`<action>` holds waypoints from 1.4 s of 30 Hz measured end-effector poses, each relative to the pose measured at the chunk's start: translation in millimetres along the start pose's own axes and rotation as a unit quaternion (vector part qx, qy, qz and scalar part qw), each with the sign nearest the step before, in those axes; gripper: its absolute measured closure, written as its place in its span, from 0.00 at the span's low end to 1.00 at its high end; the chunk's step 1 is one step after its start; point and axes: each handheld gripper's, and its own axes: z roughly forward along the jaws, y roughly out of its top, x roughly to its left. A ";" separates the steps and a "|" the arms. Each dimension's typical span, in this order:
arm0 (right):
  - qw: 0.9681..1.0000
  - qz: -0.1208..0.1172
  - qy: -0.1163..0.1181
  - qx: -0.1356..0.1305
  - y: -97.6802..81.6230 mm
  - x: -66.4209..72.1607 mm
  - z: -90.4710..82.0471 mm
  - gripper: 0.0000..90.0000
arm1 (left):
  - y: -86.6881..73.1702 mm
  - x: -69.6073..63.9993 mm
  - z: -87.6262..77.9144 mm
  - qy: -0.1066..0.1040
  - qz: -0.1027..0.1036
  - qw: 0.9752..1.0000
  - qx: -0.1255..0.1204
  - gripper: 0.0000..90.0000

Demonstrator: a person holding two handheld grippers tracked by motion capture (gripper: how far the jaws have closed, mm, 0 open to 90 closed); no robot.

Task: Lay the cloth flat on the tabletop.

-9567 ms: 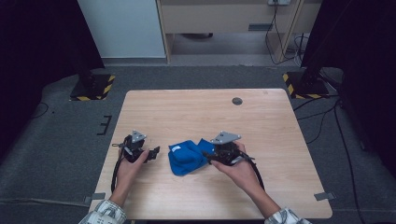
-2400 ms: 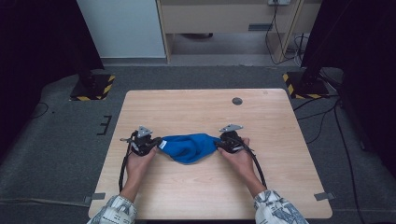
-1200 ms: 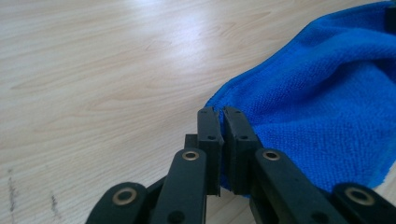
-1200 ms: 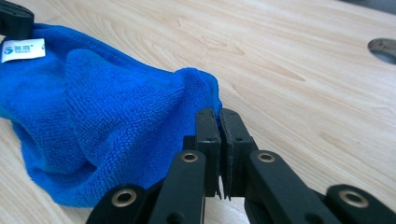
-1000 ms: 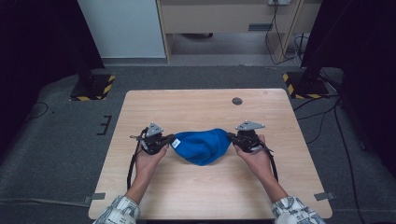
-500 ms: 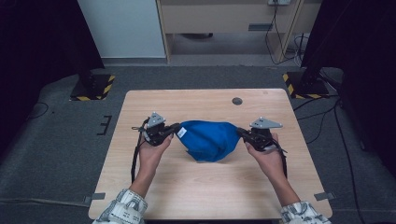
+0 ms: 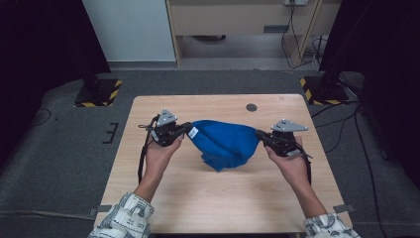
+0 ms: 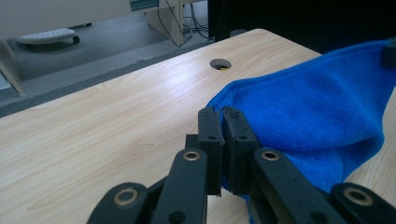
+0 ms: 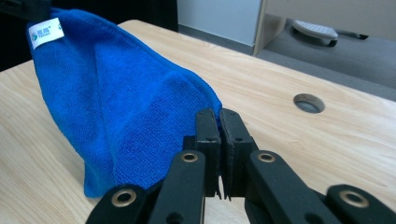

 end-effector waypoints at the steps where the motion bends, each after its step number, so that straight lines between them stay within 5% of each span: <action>1: 1.000 -0.001 -0.001 -0.003 1.6 -1.8 -2.4 0.97 | 1.1 -0.6 -0.1 0.000 0.002 1.000 0.001 0.96; 19: 1.000 -0.001 -0.011 -0.021 13.3 -9.4 -23.4 0.97 | 15.7 -2.3 -17.6 -0.006 0.005 1.000 -0.015 0.97; 42: 0.998 -0.020 -0.005 -0.055 33.1 4.1 -58.0 0.97 | 23.2 -15.1 -48.9 -0.020 0.021 0.999 -0.043 0.97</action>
